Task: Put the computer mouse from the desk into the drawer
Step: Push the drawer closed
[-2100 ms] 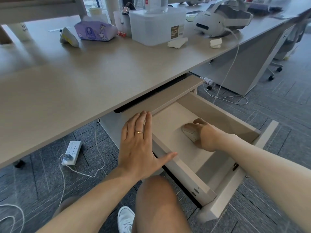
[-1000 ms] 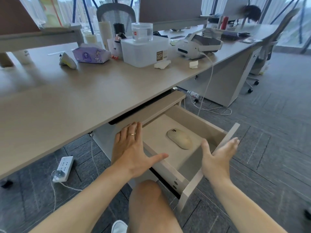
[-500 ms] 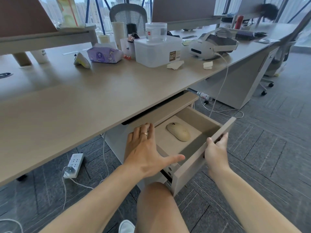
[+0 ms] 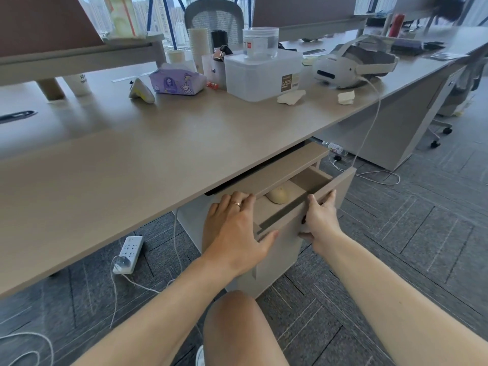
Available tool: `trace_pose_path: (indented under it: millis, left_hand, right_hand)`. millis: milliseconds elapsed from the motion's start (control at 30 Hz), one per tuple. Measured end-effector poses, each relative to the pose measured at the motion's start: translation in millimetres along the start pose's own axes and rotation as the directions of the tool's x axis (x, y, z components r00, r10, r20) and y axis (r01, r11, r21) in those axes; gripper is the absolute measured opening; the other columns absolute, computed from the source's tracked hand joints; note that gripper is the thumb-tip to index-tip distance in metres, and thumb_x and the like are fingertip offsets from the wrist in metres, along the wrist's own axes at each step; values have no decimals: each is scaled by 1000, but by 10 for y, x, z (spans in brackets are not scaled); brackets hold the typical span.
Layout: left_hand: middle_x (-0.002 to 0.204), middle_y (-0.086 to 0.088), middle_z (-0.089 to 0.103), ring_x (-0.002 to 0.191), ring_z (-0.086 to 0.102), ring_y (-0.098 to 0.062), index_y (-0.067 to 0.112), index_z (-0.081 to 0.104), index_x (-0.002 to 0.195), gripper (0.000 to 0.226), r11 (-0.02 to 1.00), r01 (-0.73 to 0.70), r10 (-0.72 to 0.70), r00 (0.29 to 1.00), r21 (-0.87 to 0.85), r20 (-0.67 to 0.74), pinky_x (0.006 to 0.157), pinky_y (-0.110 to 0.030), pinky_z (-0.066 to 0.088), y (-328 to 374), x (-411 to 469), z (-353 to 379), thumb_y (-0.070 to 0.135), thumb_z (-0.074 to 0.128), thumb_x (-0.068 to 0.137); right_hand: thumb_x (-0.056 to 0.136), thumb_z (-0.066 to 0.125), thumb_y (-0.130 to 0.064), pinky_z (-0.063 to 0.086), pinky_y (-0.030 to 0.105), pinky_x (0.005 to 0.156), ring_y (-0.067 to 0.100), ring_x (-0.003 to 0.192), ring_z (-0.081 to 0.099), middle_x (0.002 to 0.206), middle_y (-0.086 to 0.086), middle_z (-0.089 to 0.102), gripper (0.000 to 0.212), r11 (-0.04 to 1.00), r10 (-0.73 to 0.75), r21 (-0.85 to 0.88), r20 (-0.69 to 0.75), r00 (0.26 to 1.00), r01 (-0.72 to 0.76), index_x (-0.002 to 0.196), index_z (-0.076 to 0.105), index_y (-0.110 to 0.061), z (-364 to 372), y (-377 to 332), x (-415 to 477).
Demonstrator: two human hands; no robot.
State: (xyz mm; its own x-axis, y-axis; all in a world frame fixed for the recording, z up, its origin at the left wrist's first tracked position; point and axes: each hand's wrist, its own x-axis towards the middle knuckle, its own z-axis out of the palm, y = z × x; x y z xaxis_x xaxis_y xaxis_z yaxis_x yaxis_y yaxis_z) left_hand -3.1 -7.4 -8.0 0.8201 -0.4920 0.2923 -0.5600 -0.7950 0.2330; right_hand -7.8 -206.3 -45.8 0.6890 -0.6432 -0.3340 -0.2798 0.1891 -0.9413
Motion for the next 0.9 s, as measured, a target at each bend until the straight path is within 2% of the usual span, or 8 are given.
trace_pose_path:
  millis: [167, 300, 400, 567, 633, 700, 800, 900]
  left_hand:
    - [136, 9, 56, 128, 46, -14, 24, 52, 143, 68, 999, -25, 24, 999, -48, -27, 107, -35, 40, -87, 37, -1, 53, 66, 83]
    - [131, 10, 59, 124, 50, -13, 24, 57, 139, 58, 997, -46, 44, 999, -65, -30, 103, -34, 44, -150, 71, -10, 37, 72, 84]
    - [127, 10, 62, 119, 53, -13, 25, 61, 135, 51, 995, -62, 60, 998, -73, -36, 99, -31, 46, -212, 109, -18, 23, 73, 85]
    - [124, 13, 63, 113, 52, -11, 25, 62, 136, 65, 995, -81, 77, 995, -61, -68, 93, -24, 44, -263, 125, 5, -5, 66, 79]
    - [123, 12, 65, 111, 55, -12, 25, 64, 134, 68, 995, -89, 85, 993, -54, -80, 90, -25, 47, -291, 134, 29, -9, 68, 76]
    - [122, 11, 66, 110, 56, -13, 24, 65, 133, 68, 994, -100, 96, 991, -45, -94, 90, -27, 48, -310, 142, 53, -11, 69, 74]
    - [121, 9, 67, 110, 57, -15, 23, 65, 132, 69, 992, -118, 112, 987, -48, -113, 91, -28, 49, -323, 141, 80, -12, 69, 73]
    - [121, 8, 67, 109, 58, -15, 22, 65, 132, 69, 989, -135, 127, 985, -60, -121, 90, -30, 51, -335, 136, 89, -13, 68, 73]
  right_hand:
    - [98, 47, -43, 48, 69, 95, 35, 140, 39, 163, -10, 24, 74, 1000, 11, -4, 20, 1000, -11, 154, -2, -50, 168, -61, 72]
    - [101, 43, -42, 47, 68, 97, 33, 142, 36, 163, -10, 22, 70, 1000, 12, 28, 37, 999, -13, 155, -1, -51, 262, -72, 118]
    - [103, 42, -39, 54, 65, 89, 27, 130, 41, 162, -9, 24, 67, 998, 21, 57, 64, 998, -25, 156, 2, -51, 339, -110, 133]
    - [105, 37, -22, 53, 63, 92, 26, 119, 42, 159, -3, 29, 65, 987, 56, 142, 103, 993, -71, 158, 9, -47, 431, -213, 130]
    - [104, 33, -13, 52, 62, 93, 23, 110, 40, 149, -5, 35, 68, 985, 52, 156, 117, 992, -70, 158, 8, -45, 473, -241, 130]
    - [103, 28, -8, 53, 61, 91, 23, 112, 42, 142, -9, 36, 71, 987, 50, 143, 119, 992, -67, 158, 6, -46, 520, -261, 114]
    - [102, 25, -5, 52, 65, 89, 29, 133, 42, 161, -6, 31, 73, 990, 53, 128, 110, 993, -67, 158, 4, -47, 576, -287, 102]
    - [102, 25, -4, 50, 68, 91, 27, 125, 44, 163, -5, 29, 73, 990, 39, 133, 108, 993, -53, 158, 3, -46, 597, -300, 98]
